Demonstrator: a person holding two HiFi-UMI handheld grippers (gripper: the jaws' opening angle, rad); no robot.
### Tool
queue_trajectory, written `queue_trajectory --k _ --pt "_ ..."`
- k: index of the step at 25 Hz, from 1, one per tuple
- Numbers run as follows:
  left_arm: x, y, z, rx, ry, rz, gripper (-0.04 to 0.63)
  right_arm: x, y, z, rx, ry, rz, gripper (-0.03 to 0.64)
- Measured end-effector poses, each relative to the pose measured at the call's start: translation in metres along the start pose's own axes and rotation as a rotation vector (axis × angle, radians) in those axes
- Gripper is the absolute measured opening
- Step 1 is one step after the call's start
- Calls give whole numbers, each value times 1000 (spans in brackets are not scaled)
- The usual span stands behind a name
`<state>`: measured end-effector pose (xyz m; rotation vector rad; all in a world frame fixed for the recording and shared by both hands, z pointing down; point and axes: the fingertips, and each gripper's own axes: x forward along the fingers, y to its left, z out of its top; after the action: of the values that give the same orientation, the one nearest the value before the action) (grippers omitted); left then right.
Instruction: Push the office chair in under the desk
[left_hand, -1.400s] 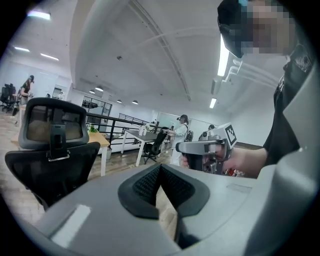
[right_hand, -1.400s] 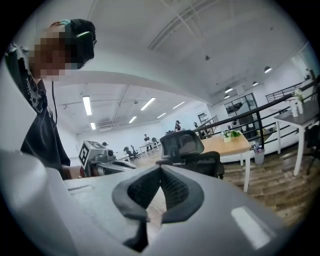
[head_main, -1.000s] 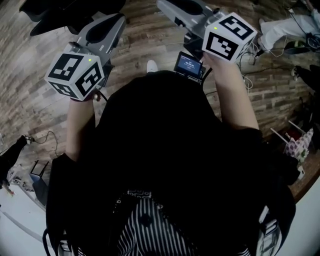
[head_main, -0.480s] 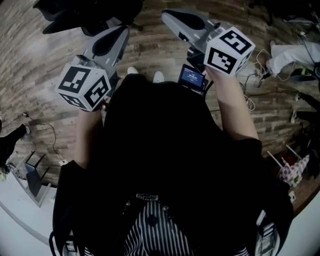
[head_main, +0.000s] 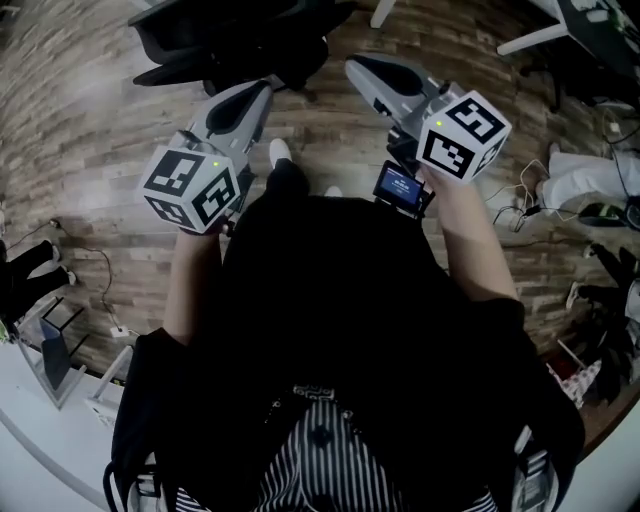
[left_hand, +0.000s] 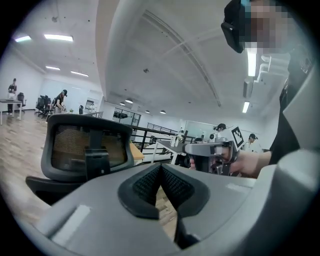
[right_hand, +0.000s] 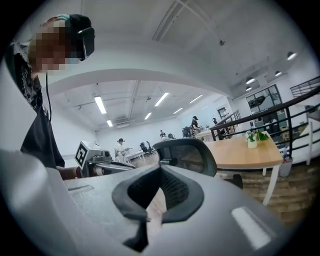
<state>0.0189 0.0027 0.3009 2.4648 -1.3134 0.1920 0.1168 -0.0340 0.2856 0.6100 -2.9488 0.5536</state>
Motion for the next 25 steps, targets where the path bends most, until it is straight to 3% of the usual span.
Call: queue_trajectory --k 8,14,16,20,25 --pt "13 129 33 -7 -4 65 5 111 -57 31 -40 31 -47 -2" --pt "2 175 23 -46 60 156 7 121 -83 25 -30 81 -122 0" --pt "-7 189 23 -67 69 197 63 122 -88 22 -28 107 -140 2" --pt "-19 229 32 -53 49 254 133 142 -101 27 -40 96 -159 46" --pt "-16 263 31 -46 64 245 146 155 -119 26 -23 106 -190 154"
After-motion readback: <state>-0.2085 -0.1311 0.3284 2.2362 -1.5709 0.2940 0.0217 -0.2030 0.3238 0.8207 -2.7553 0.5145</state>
